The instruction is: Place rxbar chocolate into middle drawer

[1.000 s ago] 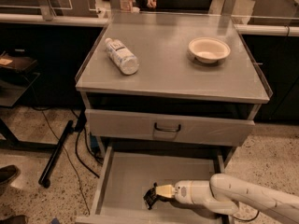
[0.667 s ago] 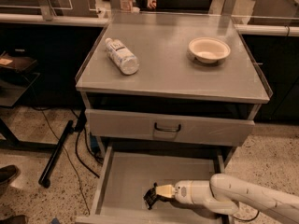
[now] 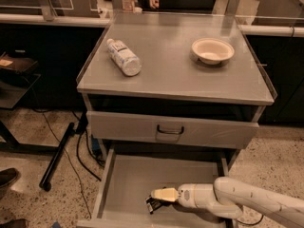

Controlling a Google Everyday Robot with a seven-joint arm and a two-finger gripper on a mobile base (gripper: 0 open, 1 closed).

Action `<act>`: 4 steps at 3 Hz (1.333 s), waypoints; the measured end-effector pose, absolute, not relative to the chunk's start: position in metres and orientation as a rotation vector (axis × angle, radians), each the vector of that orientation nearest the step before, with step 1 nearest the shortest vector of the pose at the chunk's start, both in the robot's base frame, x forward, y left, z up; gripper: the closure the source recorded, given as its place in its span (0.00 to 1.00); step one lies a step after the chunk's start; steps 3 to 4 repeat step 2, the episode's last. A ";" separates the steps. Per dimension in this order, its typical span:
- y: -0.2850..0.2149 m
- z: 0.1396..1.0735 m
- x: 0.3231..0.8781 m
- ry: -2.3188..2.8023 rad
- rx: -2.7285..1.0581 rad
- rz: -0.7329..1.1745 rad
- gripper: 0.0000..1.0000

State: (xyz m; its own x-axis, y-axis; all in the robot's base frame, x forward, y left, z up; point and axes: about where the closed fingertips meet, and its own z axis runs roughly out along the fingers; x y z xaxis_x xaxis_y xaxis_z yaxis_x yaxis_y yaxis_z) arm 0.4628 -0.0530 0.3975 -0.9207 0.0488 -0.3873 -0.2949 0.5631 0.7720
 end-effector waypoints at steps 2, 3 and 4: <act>-0.053 0.397 0.463 2.434 -0.201 1.301 0.00; -0.053 0.397 0.463 2.434 -0.201 1.301 0.00; -0.053 0.397 0.463 2.434 -0.201 1.301 0.00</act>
Offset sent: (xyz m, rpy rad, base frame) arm 0.0000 0.0000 0.0000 0.0000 0.0000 0.0000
